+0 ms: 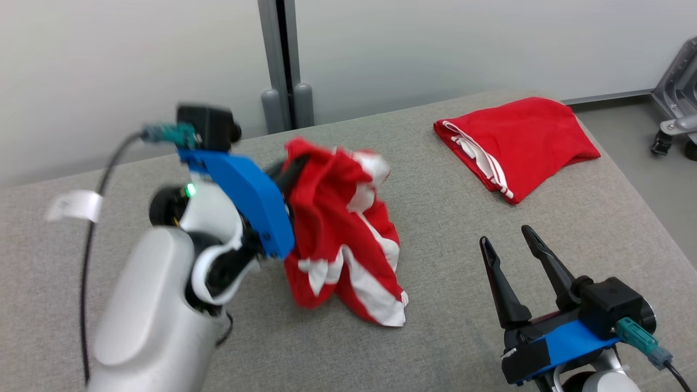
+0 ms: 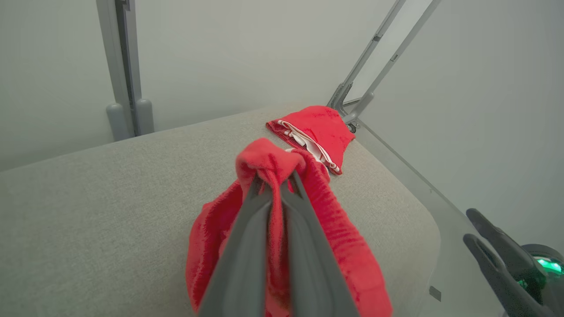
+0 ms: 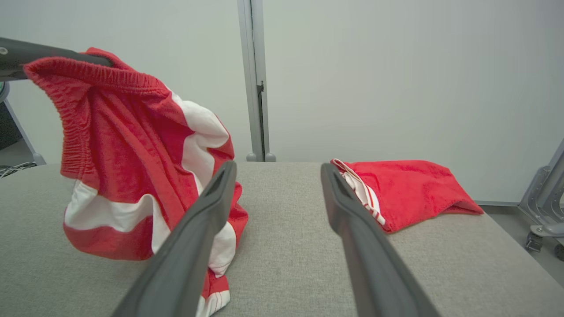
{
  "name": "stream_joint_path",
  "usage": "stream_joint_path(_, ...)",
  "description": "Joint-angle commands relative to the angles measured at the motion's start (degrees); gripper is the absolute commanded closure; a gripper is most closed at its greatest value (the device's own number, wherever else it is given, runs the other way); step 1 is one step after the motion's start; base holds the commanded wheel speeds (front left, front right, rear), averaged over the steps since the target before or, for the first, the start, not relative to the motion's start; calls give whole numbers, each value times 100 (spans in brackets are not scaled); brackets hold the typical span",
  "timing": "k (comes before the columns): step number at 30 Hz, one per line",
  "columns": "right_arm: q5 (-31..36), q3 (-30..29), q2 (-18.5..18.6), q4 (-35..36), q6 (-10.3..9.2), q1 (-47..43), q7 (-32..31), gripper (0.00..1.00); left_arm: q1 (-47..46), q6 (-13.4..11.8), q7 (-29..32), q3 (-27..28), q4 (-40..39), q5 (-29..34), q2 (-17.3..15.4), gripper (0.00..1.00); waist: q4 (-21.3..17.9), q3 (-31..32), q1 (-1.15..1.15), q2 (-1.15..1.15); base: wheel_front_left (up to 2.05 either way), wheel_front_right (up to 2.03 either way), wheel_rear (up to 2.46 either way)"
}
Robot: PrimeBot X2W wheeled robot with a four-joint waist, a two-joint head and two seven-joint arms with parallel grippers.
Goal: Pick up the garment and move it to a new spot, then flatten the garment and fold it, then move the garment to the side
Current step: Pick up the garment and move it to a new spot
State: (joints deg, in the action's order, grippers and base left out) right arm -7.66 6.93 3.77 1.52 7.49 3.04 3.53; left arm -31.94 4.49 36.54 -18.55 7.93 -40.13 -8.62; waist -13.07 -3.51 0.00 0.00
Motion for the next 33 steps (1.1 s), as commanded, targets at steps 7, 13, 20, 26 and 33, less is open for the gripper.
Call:
stream_joint_path(7, -35, 25, -54, -12, 1, 64, 66, 0, 622, -255, -898, -374, 1351, 593, 213, 0, -34, -116, 0, 0, 0, 0, 0)
stream_joint_path(13, -3, -8, -57, -27, 1, 122, 69, 0, 712, -201, -1905, -580, 1989, 762, 433, 0, 197, -190, 0, 0, 0, 0, 0)
stream_joint_path(20, 96, -156, -27, 6, 1, 34, 10, 0, 998, -5, -3098, -539, 1693, 544, 524, 0, 586, -61, 0, 0, 0, 0, 0)
stream_joint_path(26, 131, -331, -10, 92, 1, -75, -74, 0, 1520, -210, -4069, -315, 1240, 788, 260, 0, 921, 102, 0, 0, 0, 0, 0)
stream_joint_path(33, 149, -630, 0, 75, 1, -279, -73, 0, 2178, -603, -4812, 13, 891, 1032, -116, 0, 1251, 277, 0, 0, 0, 0, 0)
